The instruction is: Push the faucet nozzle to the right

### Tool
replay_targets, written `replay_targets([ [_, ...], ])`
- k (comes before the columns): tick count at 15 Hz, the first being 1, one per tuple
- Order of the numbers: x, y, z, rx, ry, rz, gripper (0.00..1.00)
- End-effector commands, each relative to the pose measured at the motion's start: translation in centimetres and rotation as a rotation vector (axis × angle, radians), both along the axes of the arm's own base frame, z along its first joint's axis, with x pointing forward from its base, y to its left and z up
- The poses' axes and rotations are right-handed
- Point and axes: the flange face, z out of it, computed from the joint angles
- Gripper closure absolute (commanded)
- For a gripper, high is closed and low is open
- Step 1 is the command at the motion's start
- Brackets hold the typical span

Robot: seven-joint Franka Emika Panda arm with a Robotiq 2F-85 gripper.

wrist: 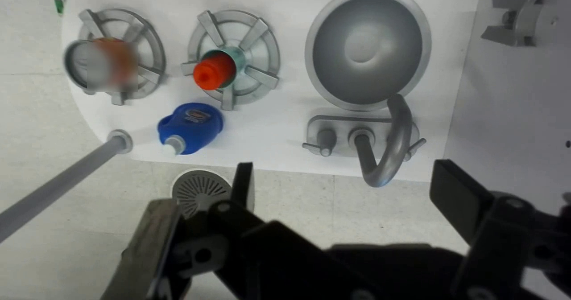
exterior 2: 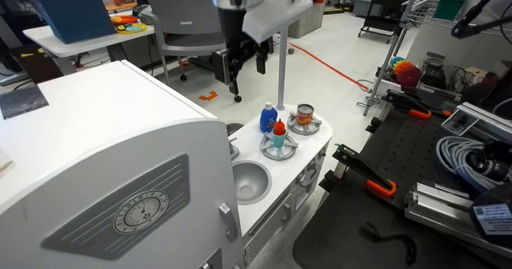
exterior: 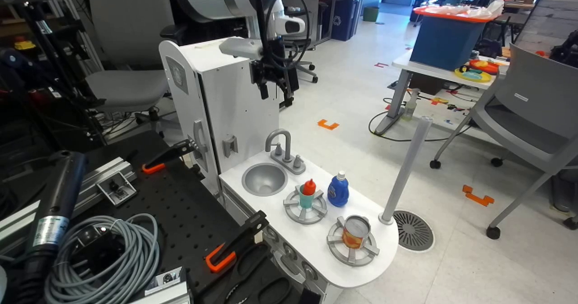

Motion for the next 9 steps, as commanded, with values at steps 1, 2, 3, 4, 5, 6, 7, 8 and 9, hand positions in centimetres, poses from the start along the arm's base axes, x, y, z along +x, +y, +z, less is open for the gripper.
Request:
replay_targets([
  [1,4.1,2.9,-6.6,0.054,-0.01,0.051,0.0],
  [2,4.6,3.7,-7.8,0.07,-0.011,0.065,0.0],
  [3,4.9,4.7,-9.2,0.089,-0.005,0.086,0.0],
  [4,5.3,5.6,-10.3,0.103,0.003,0.102,0.0],
  [5,5.4,6.2,-11.3,0.11,0.01,0.115,0.0],
  [6,5.5,6.8,-12.2,0.117,0.021,0.126,0.0],
  [7,5.6,7.1,-13.0,0.12,0.029,0.135,0.0],
  [8,5.6,7.2,-13.9,0.116,0.042,0.143,0.0],
  [9,5.6,7.3,-14.6,0.112,0.049,0.146,0.0],
])
